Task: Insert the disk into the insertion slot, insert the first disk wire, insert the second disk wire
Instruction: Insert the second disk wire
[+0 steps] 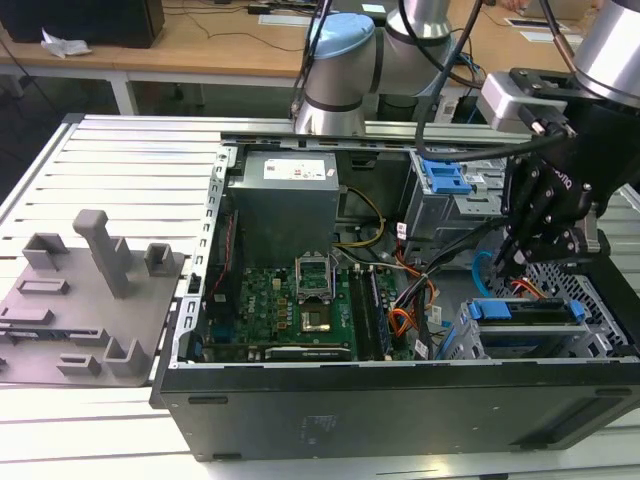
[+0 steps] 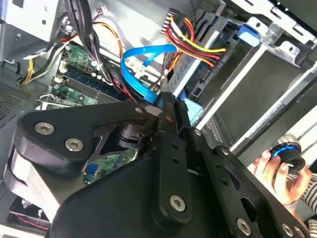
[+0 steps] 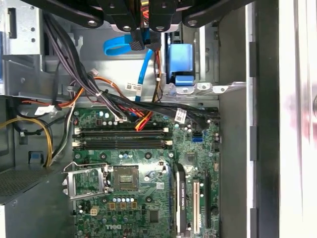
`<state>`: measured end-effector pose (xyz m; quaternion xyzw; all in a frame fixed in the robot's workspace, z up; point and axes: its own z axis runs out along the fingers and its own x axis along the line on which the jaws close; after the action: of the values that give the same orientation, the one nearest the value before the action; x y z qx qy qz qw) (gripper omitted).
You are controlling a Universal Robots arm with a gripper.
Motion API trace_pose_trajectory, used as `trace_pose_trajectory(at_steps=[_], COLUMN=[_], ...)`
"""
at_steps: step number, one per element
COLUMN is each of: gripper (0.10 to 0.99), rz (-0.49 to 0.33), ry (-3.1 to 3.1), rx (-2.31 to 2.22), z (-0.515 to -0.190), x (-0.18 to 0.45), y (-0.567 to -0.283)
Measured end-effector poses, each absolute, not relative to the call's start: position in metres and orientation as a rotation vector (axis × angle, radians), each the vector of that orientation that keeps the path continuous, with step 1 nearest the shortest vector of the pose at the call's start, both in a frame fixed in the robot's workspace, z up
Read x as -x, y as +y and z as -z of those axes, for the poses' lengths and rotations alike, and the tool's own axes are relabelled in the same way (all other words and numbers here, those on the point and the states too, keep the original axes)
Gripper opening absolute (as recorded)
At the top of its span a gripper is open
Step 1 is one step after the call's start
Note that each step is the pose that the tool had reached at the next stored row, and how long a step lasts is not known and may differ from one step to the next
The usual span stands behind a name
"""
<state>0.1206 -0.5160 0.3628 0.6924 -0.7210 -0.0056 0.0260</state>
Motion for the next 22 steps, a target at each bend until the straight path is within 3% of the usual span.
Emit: trace_pose_trajectory(at_steps=[4,22], gripper=[0.165,0.165], rz=[0.017,0.019], ry=[-2.228,-2.227], rx=[-2.140,-2.139], z=[-0.363,-0.350], x=[-0.122,-0.141], y=[-0.527,-0.527])
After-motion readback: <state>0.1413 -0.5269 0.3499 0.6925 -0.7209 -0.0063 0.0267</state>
